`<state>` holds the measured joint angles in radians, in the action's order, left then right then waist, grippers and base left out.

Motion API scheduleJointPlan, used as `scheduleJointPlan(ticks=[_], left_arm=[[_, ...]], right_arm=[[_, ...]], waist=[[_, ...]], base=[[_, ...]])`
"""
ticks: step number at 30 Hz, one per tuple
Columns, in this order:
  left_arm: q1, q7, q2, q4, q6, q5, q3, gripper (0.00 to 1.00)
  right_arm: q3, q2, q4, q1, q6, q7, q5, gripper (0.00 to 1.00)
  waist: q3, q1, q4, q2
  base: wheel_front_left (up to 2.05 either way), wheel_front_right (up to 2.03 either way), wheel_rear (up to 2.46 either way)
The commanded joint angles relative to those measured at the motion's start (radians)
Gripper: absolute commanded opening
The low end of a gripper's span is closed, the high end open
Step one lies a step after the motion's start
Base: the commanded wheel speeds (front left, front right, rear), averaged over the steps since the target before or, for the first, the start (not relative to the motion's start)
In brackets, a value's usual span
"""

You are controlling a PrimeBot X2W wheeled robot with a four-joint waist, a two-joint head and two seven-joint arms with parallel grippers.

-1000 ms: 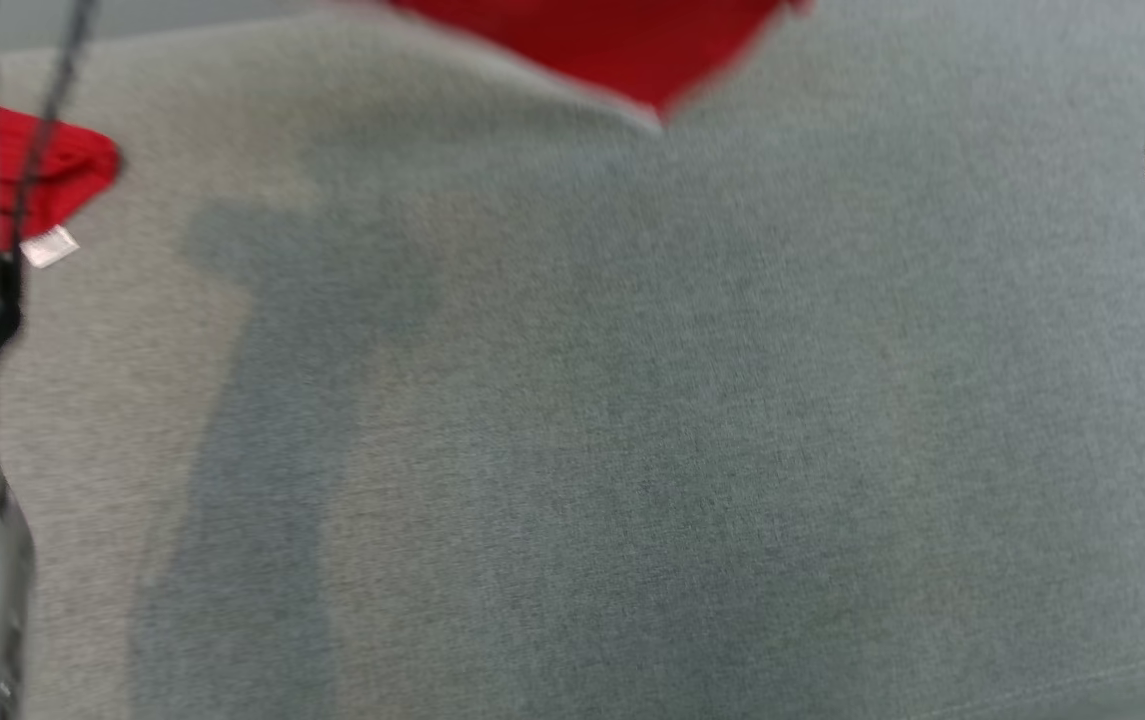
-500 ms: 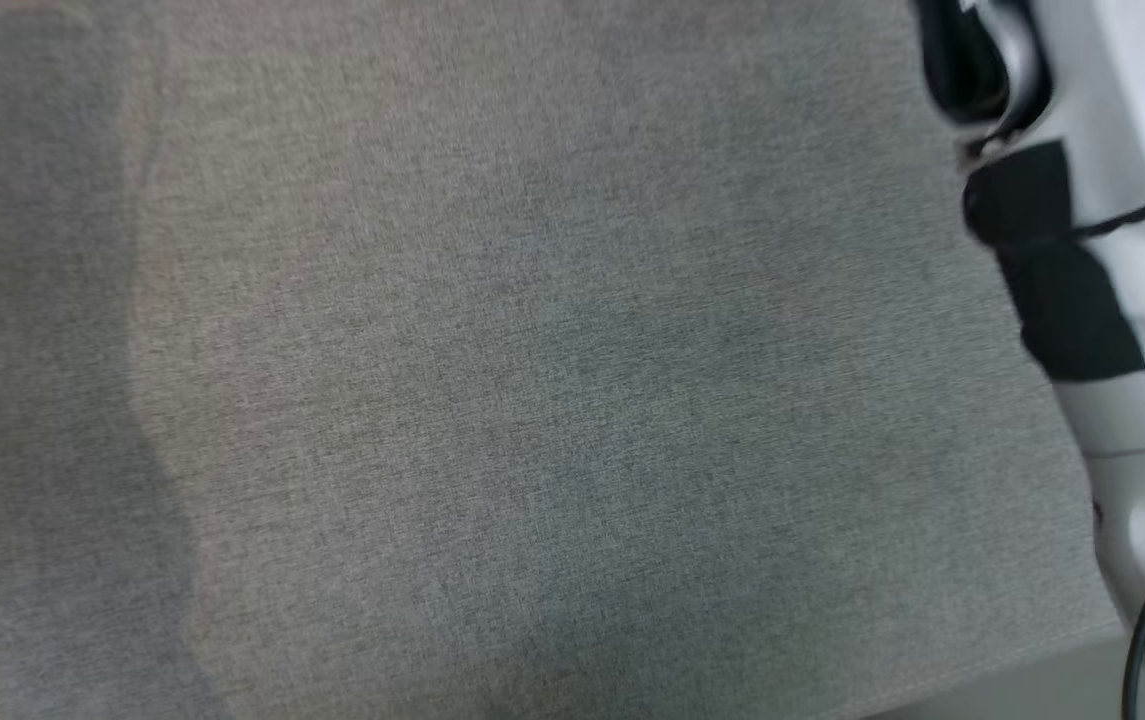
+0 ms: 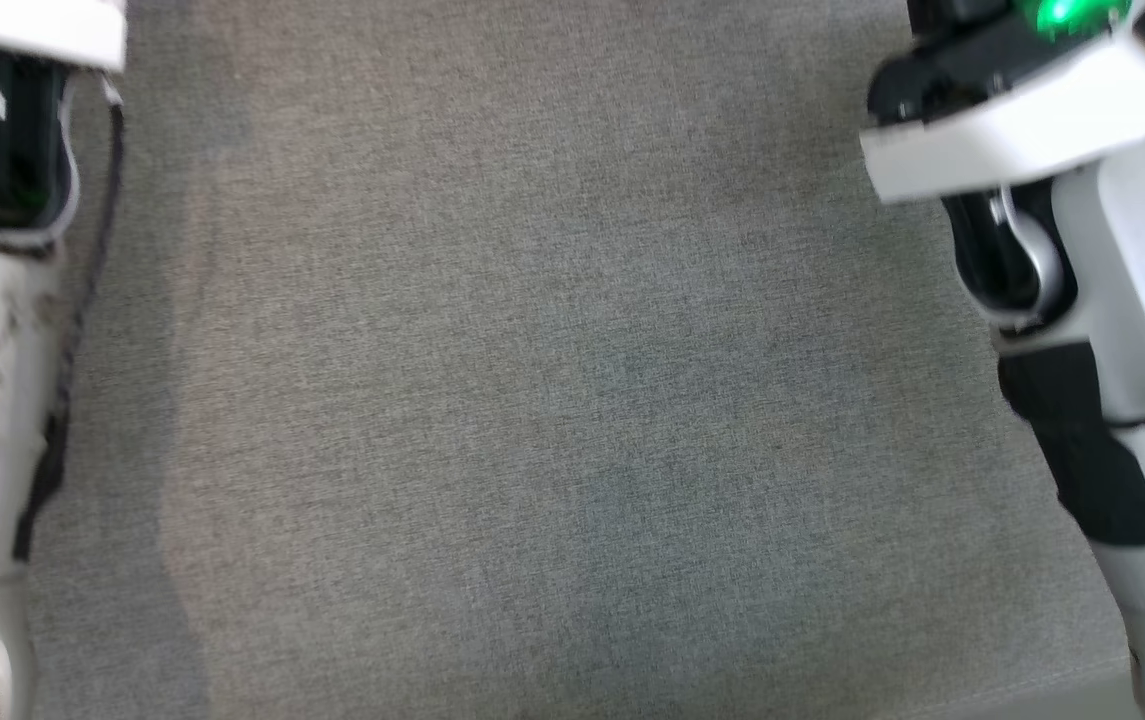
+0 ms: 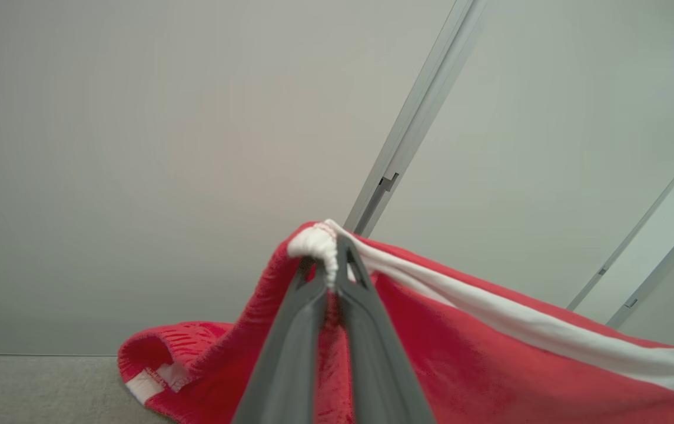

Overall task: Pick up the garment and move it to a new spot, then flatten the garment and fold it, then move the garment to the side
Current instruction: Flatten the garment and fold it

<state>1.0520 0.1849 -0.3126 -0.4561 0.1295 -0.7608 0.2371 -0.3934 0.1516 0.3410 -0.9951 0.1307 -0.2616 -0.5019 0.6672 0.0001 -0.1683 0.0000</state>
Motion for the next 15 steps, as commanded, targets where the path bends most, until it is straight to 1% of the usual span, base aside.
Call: scheduleJointPlan(ticks=[1, 5, 10, 12, 13, 15], left_arm=[[-0.065, 0.009, -0.003, 0.059, 0.0, -0.02, 0.0, 0.0], [-0.22, 0.027, -0.002, 0.193, -0.014, -0.027, -0.001, 0.0], [-0.448, 0.059, 0.0, 0.346, -0.047, -0.011, -0.013, 0.0], [-0.541, 0.068, 0.008, 0.394, -0.057, -0.002, -0.019, 0.0], [-0.541, 0.068, 0.008, 0.394, -0.057, -0.002, -0.019, 0.0], [-0.623, 0.075, 0.021, 0.436, -0.067, 0.005, -0.03, 0.0]], right_arm=[[0.009, 0.026, -0.048, 0.065, 0.0, -0.005, -0.001, 0.0], [0.046, 0.057, -0.133, 0.204, 0.0, -0.005, 0.004, 0.0], [0.105, 0.069, -0.23, 0.406, 0.0, -0.005, 0.005, 0.0], [0.13, 0.074, -0.264, 0.485, 0.0, -0.005, 0.01, 0.0], [0.13, 0.074, -0.264, 0.485, 0.0, -0.005, 0.01, 0.0], [0.142, 0.075, -0.29, 0.567, 0.0, -0.005, 0.013, 0.0]], waist=[[-0.027, -0.0001, 0.015, 0.0], [-0.078, -0.0001, 0.026, 0.0], [-0.162, -0.0001, 0.029, 0.0], [-0.2, -0.0001, 0.029, 0.0], [-0.2, -0.0001, 0.029, 0.0], [-0.241, -0.0001, 0.03, 0.0]], base=[[0.0, 0.0, 0.0], [0.0, 0.0, 0.0], [0.0, 0.0, 0.0], [0.0, 0.0, 0.0], [0.0, 0.0, 0.0], [0.0, 0.0, 0.0]])
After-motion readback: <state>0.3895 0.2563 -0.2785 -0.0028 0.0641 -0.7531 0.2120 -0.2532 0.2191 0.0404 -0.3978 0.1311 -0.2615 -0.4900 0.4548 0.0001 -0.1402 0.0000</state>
